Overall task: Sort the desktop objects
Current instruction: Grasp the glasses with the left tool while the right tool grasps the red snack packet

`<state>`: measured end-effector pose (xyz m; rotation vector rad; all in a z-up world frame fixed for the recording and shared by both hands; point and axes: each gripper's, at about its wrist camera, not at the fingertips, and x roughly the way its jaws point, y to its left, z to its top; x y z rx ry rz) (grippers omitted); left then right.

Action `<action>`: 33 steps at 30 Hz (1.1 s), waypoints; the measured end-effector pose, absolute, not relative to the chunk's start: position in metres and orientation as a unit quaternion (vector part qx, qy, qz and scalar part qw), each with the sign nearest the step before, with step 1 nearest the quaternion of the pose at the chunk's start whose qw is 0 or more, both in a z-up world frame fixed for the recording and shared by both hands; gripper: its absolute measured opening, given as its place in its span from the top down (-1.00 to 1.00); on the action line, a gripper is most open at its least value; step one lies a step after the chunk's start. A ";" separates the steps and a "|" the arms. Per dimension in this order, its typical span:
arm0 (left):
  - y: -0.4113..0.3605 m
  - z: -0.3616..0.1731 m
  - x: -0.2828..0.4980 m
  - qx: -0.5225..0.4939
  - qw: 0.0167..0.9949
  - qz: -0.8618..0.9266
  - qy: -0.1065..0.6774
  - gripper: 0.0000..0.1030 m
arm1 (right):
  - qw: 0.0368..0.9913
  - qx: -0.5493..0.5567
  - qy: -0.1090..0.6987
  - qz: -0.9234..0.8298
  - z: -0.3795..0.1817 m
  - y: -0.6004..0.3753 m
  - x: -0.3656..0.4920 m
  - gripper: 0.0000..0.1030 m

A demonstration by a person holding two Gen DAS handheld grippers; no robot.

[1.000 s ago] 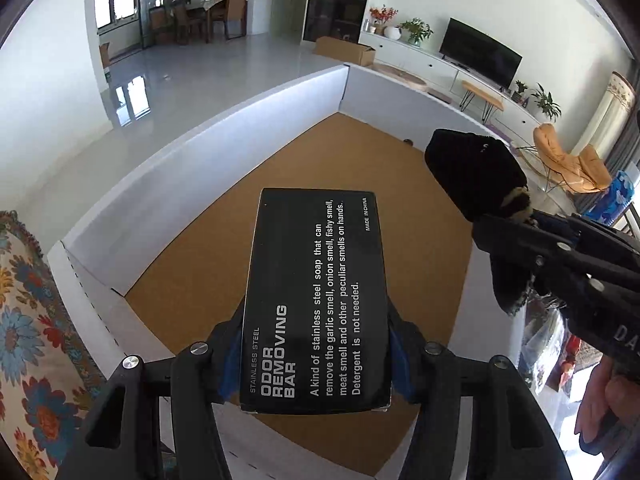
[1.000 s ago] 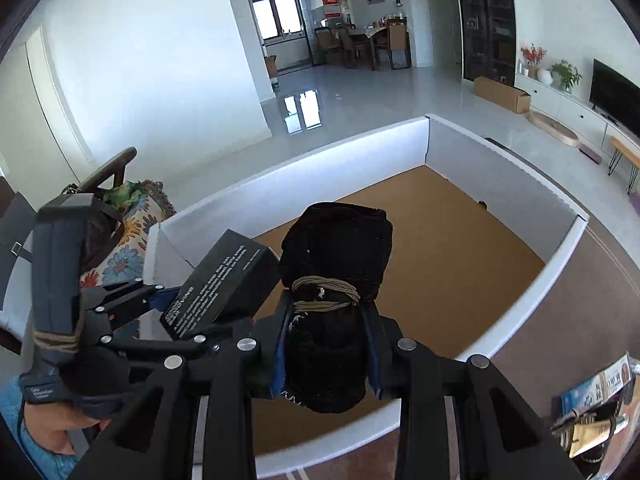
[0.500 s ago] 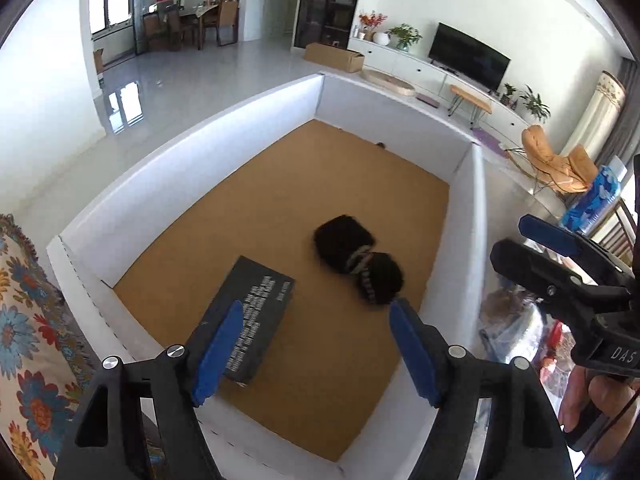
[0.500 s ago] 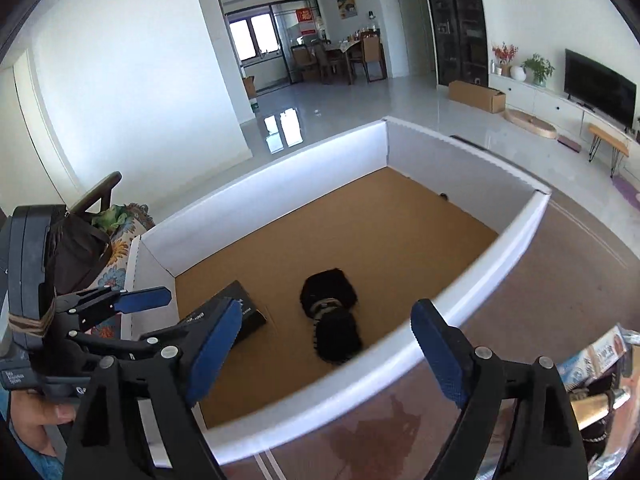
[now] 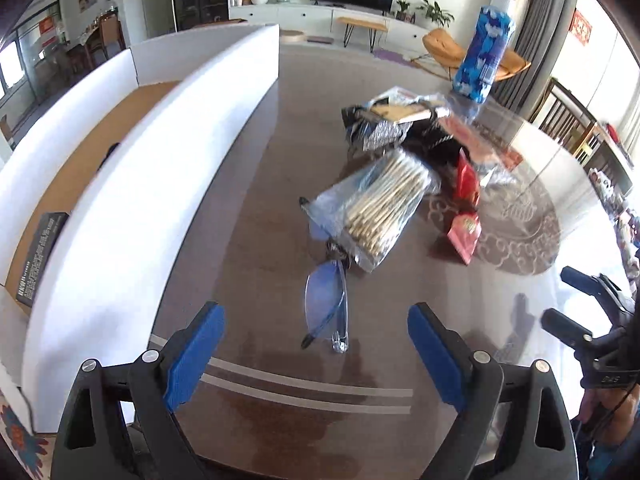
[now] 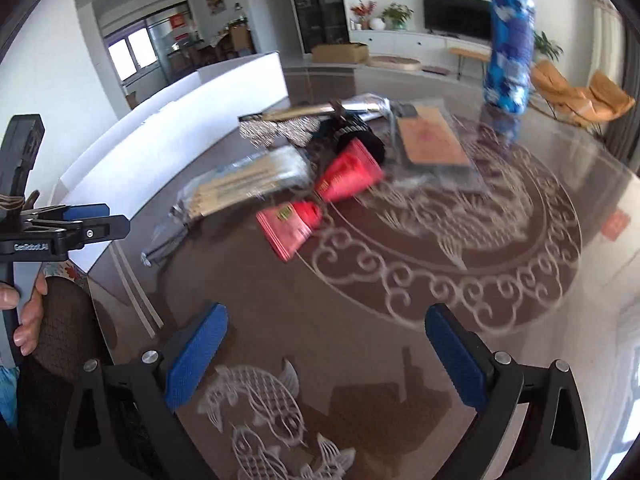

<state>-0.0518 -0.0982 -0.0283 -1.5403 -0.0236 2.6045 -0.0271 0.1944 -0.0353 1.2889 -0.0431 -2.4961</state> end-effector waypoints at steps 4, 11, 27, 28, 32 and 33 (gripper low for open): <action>-0.089 -0.050 -0.065 -0.530 0.047 0.846 -0.005 -0.81 | 0.154 0.451 -0.033 -0.879 -0.044 0.215 -0.012 -0.94; -0.067 -0.071 -0.087 -0.532 0.041 0.845 0.034 -0.81 | 0.157 0.431 -0.034 -0.888 -0.037 0.214 0.003 -0.94; -0.083 -0.060 -0.066 -0.493 0.047 0.869 0.004 0.50 | 0.166 0.464 -0.066 -0.868 -0.034 0.183 -0.080 -0.94; -0.084 -0.060 -0.066 -0.492 0.044 0.869 0.001 0.50 | 0.166 0.464 -0.066 -0.868 -0.034 0.183 -0.080 -0.94; -0.093 -0.057 -0.068 -0.484 0.026 0.875 -0.015 0.50 | 0.167 0.489 -0.084 -0.852 -0.039 0.156 -0.134 -0.94; -0.097 -0.057 -0.068 -0.482 0.019 0.876 -0.018 0.50 | 0.168 0.497 -0.087 -0.847 -0.042 0.148 -0.143 -0.94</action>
